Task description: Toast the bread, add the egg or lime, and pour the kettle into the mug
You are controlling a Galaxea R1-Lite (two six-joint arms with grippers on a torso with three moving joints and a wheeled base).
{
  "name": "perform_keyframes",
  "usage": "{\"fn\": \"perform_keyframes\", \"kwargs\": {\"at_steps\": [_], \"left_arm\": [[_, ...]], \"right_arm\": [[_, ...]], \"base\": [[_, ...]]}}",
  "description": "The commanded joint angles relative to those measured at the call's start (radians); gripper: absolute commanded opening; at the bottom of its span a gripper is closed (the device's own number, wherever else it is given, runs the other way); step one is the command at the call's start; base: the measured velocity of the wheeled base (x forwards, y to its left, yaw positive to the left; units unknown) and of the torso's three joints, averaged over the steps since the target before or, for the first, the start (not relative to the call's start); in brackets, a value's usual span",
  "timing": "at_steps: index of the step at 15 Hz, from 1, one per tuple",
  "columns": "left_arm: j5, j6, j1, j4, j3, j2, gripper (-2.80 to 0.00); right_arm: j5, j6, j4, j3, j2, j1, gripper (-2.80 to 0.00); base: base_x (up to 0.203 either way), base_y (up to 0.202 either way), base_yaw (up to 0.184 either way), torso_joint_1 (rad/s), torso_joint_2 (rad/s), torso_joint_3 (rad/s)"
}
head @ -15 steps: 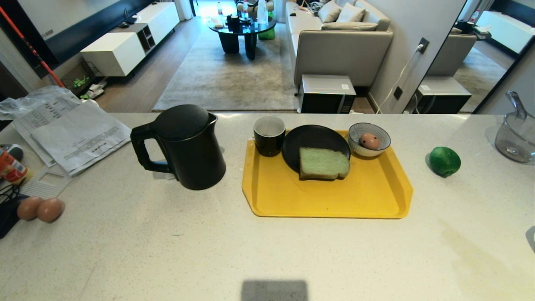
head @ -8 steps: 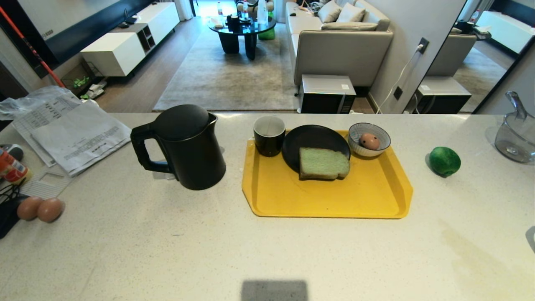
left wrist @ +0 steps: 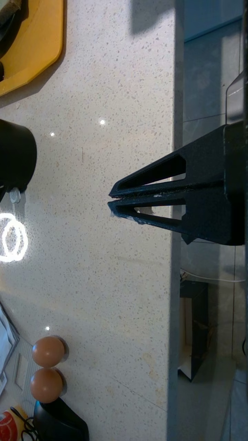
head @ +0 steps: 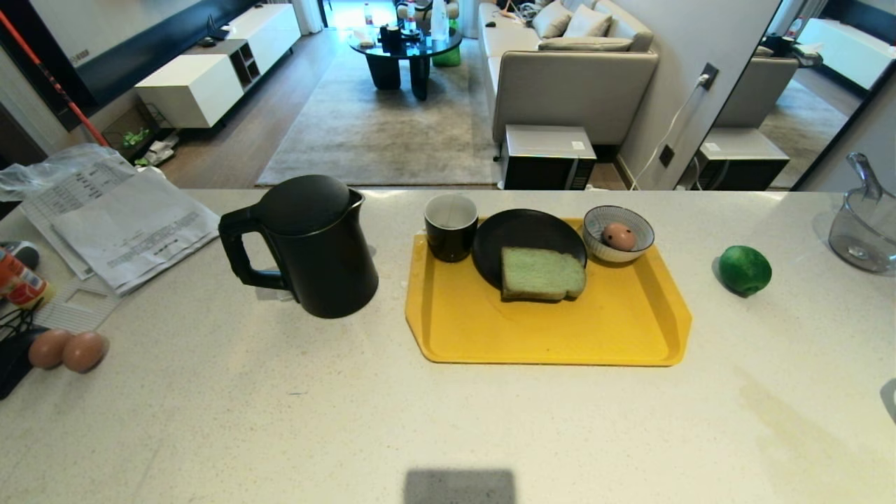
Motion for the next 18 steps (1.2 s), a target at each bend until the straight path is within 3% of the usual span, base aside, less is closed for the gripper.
{"fn": "perform_keyframes", "kwargs": {"at_steps": [1,18], "left_arm": [[0.0,-0.001,0.001,-0.001,0.017,-0.002,-2.8],[0.0,-0.001,0.001,-0.001,0.017,-0.002,-2.8]], "right_arm": [[0.0,0.0,0.0,0.0,0.0,0.0,-2.8],[0.0,0.001,0.0,0.0,0.0,0.0,-2.8]], "base": [[0.0,0.0,0.0,0.0,0.0,0.0],[0.0,0.0,0.0,0.0,0.0,0.0]]}}
